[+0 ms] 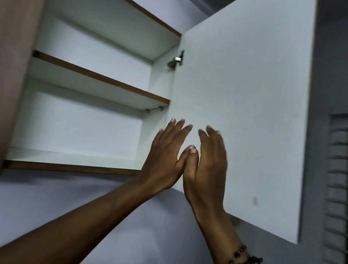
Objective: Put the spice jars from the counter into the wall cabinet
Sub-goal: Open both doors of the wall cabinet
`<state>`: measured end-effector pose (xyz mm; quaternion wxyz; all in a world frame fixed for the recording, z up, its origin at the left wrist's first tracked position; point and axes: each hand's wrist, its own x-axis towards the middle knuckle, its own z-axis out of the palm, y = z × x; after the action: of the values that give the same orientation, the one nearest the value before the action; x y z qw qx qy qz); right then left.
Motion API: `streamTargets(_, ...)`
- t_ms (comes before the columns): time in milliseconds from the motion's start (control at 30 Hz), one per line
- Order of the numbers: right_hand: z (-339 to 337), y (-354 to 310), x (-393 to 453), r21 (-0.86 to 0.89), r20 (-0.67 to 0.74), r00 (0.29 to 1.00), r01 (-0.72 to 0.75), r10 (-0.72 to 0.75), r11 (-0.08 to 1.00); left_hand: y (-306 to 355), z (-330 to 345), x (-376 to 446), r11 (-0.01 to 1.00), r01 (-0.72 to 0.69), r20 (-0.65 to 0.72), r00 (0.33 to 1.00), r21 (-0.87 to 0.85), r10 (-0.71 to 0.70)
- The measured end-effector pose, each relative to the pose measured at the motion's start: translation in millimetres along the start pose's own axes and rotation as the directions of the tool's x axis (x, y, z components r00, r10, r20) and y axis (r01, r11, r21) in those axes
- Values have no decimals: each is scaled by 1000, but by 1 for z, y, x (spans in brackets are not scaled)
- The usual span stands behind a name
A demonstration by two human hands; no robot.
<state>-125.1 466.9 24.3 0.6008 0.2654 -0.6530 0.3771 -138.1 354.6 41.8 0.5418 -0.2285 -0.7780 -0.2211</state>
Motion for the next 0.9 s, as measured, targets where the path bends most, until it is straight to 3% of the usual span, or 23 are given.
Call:
streamTargets(233, 118, -94, -13, 369, 214, 973, -2, -83, 929, -88, -127, -35, 940, 99, -106, 992, 325, -68)
streamTargets(333, 165, -137, -19, 445, 311, 944, -41, -111, 895, -123, -183, -49, 856, 158, -149, 984, 493, -96)
streamTargets(467, 217, -180, -31, 497, 421, 894, -85, -154, 864, -168, -241, -65, 664, 198, -66, 974, 721, -218)
streamTargets(567, 247, -208, -37, 527, 479, 860, -121, -176, 841, -194, -273, -76, 542, 223, -47, 947, 810, -318)
streamTargets(700, 276, -238, -40, 540, 548, 816, -176, -185, 823, -209, -298, -83, 463, 198, -38, 942, 864, -333)
streamTargets(800, 289, -252, -36, 548, 608, 782, -290, -136, 784, -217, -302, -84, 398, 187, -46, 940, 898, -338)
streamTargets(900, 299, -260, -28, 529, 713, 701, -517, -22, 673, -224, -302, -84, 393, 182, -45, 942, 901, -332)
